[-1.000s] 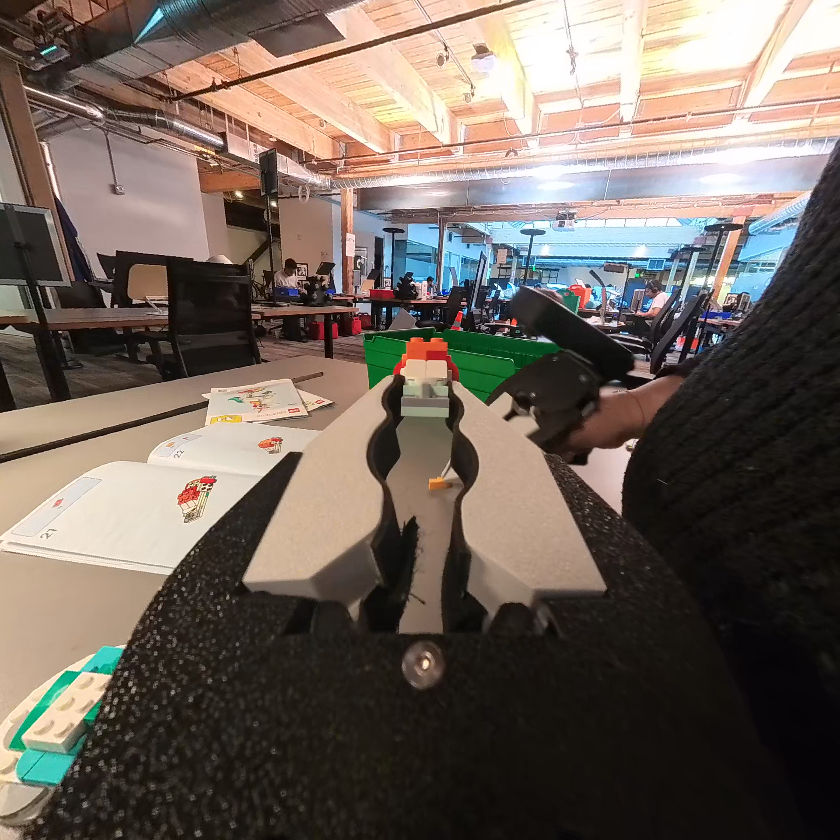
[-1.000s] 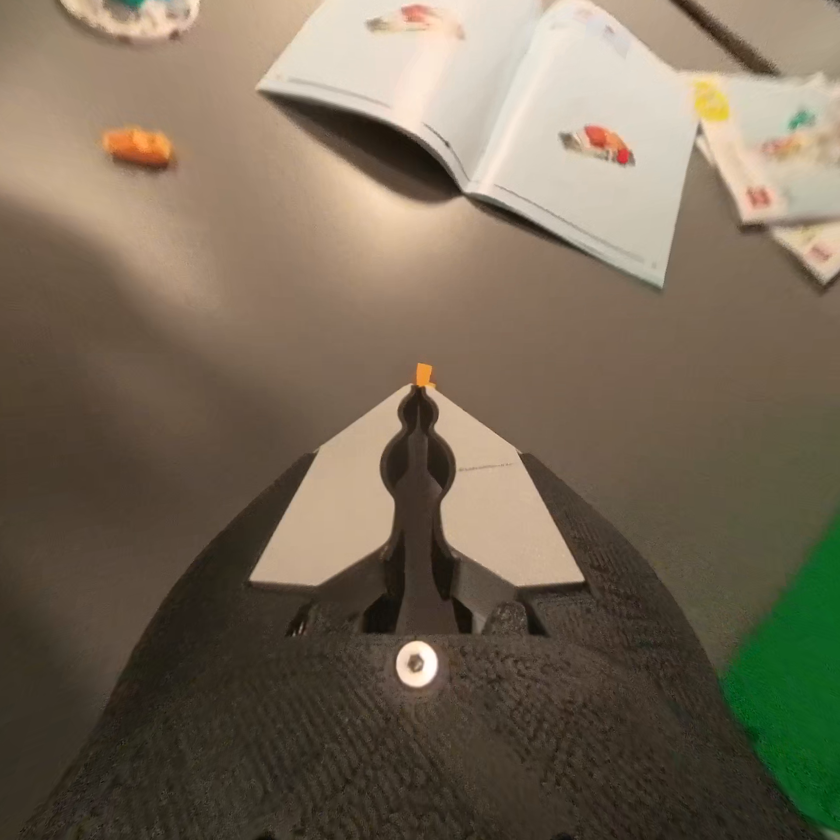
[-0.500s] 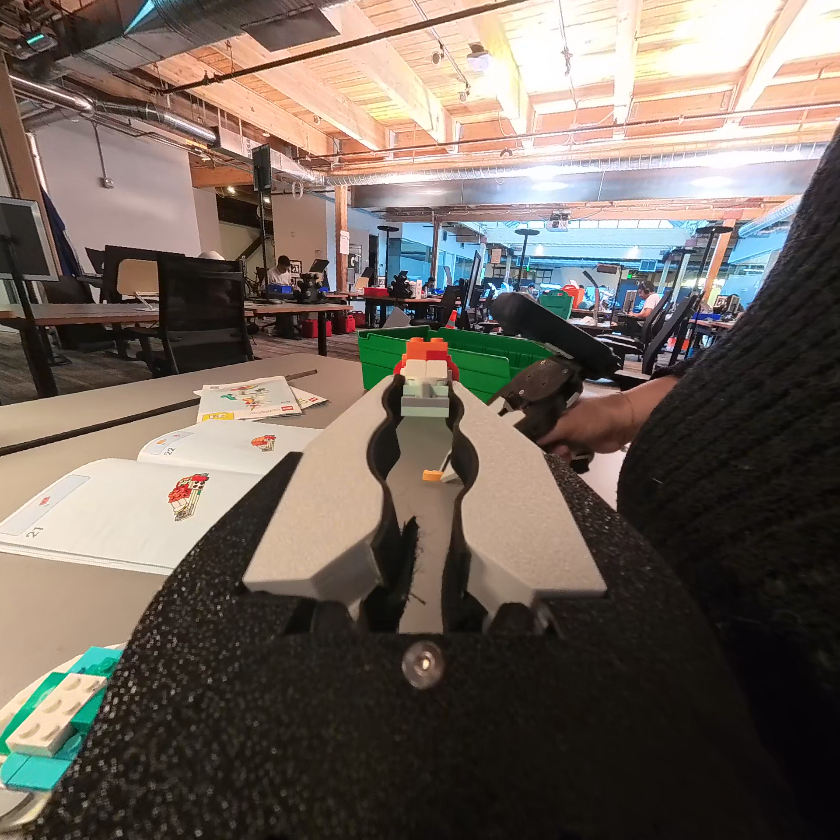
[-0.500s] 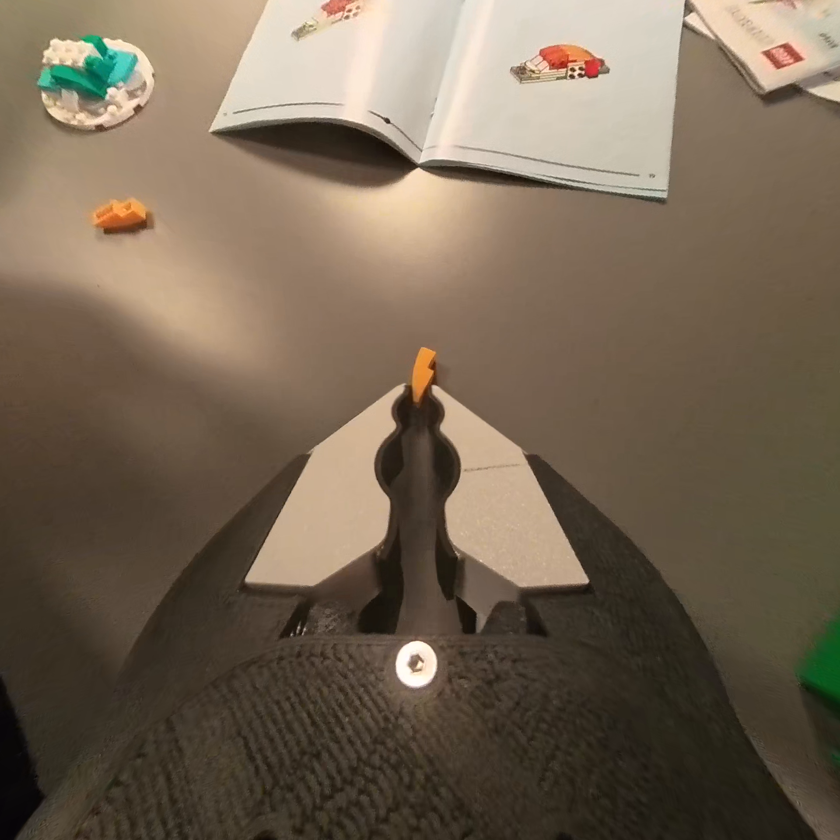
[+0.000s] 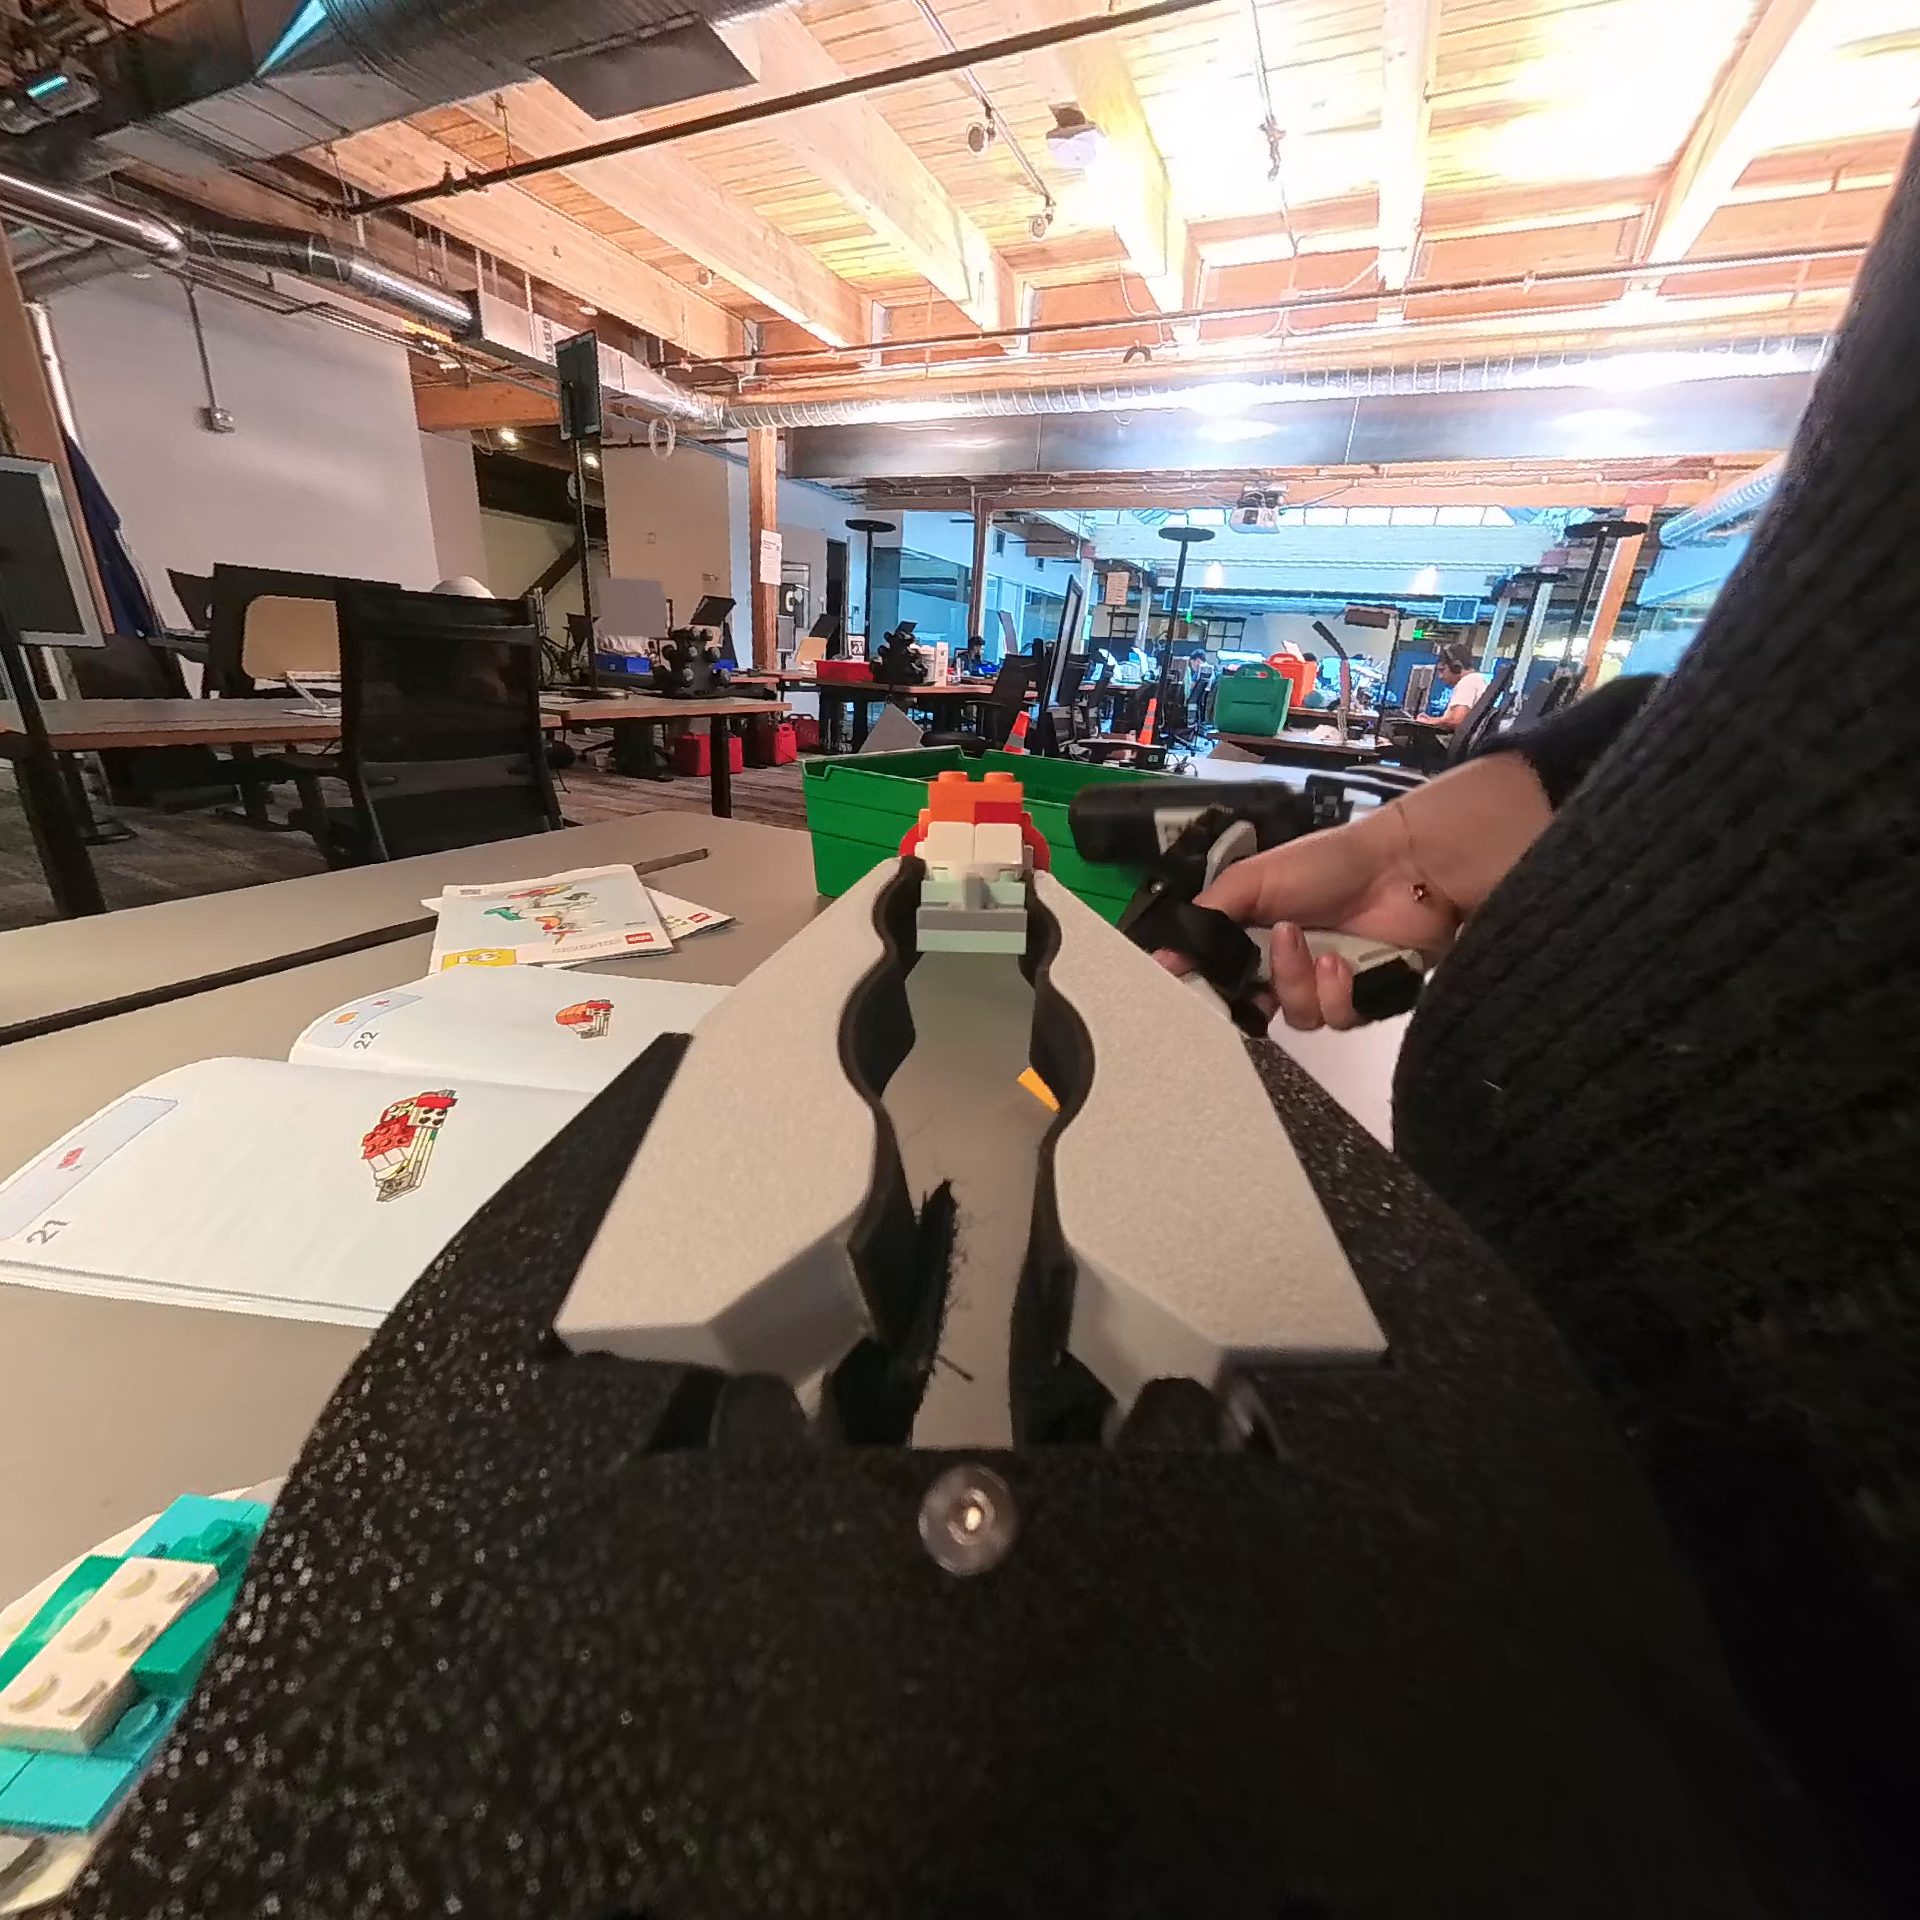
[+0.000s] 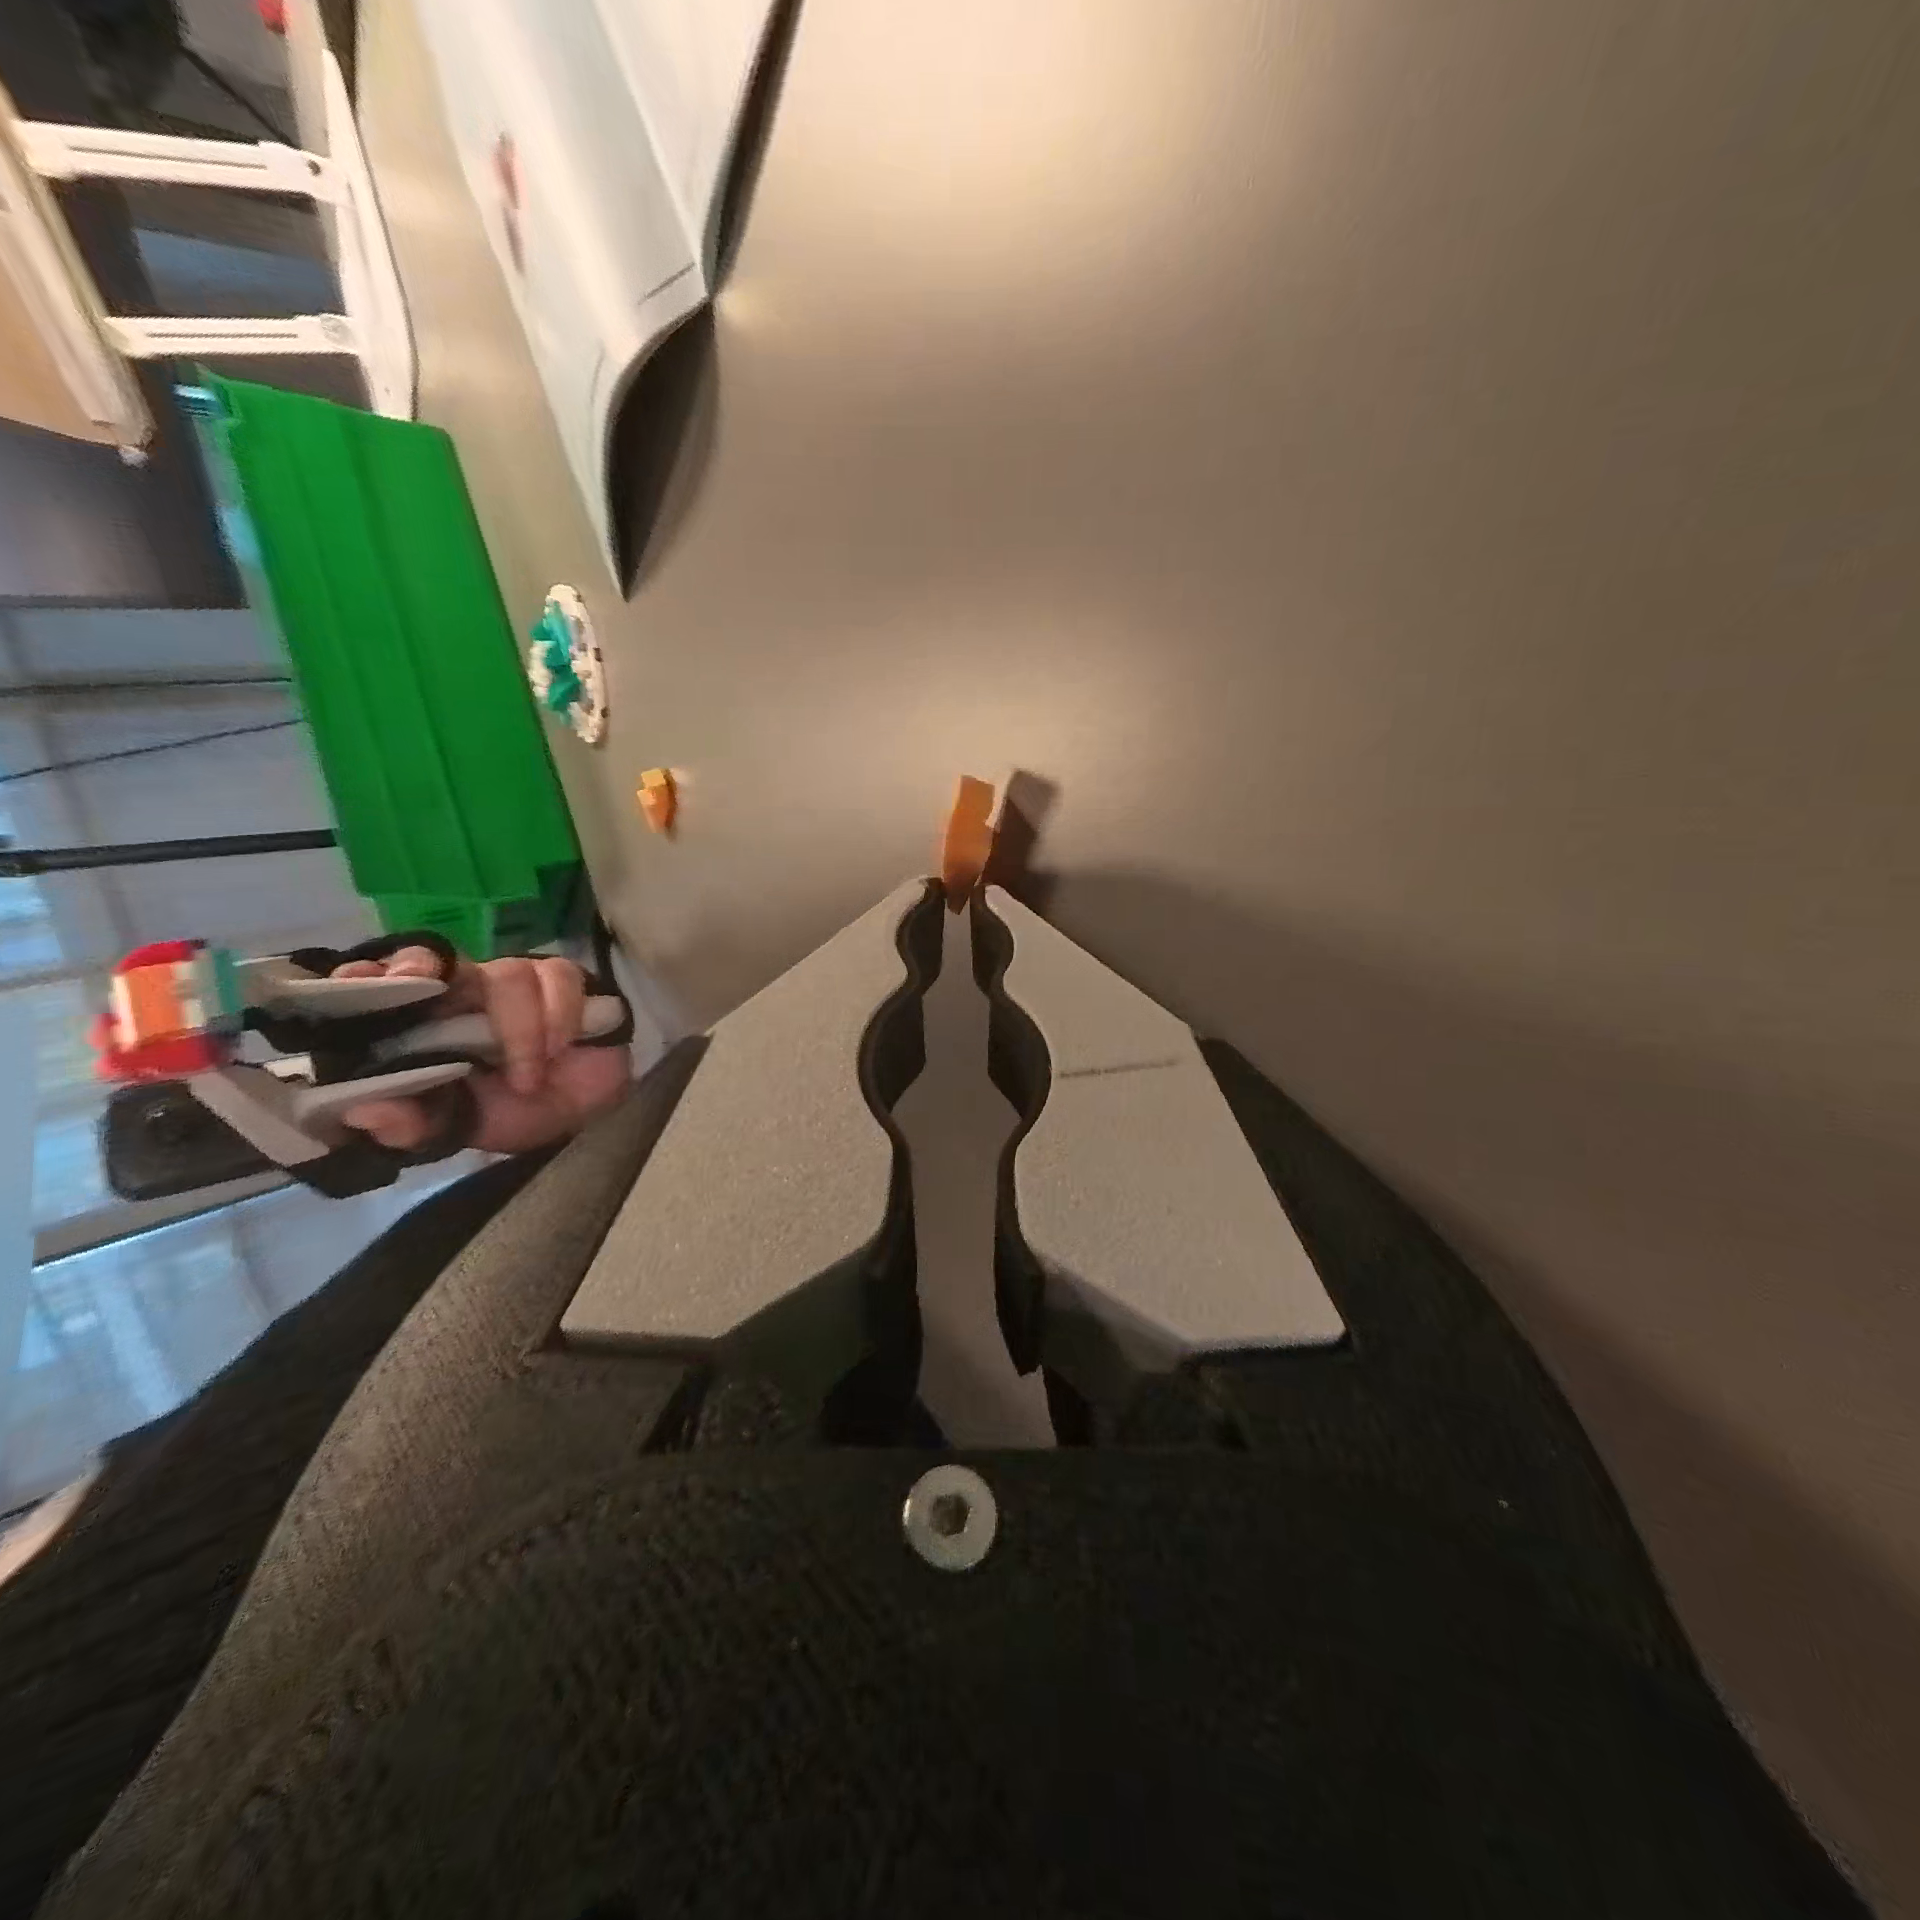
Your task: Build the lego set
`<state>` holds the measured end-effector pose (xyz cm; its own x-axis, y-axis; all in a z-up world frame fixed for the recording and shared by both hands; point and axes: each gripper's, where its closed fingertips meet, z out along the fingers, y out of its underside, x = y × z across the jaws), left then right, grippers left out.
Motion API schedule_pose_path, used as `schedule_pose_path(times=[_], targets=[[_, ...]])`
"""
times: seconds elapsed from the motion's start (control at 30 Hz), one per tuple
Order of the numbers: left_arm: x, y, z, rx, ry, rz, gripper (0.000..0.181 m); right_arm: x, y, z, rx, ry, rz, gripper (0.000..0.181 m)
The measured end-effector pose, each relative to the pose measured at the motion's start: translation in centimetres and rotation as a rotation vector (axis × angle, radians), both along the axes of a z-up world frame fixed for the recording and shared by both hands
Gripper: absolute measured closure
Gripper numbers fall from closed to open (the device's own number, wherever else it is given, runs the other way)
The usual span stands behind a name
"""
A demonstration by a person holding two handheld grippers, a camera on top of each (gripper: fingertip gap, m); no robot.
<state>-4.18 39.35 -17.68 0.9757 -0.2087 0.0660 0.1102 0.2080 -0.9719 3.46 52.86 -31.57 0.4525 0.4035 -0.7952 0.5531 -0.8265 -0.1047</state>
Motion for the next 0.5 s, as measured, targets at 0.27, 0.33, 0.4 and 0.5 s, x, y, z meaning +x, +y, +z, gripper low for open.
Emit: schedule_pose_path(times=[0.27,0.33,0.4,0.5], targets=[[0.2,-0.2,0.1,0.006,-0.004,-0.016,0.166,2.0,3.2,0.2,0.309,-0.099,0.032,0.168],[0.2,-0.2,0.1,0.008,-0.001,-0.018,0.166,2.2,4.0,0.2,0.520,-0.102,0.087,0.163],[0.2,-0.2,0.1,0.007,-0.003,-0.018,0.166,2.0,3.9,0.4,0.759,-0.085,0.169,0.162],[0.2,-0.1,0.0,0.005,-0.010,-0.021,0.166,1.2,2.9,0.7,0.988,-0.041,0.234,0.162]])
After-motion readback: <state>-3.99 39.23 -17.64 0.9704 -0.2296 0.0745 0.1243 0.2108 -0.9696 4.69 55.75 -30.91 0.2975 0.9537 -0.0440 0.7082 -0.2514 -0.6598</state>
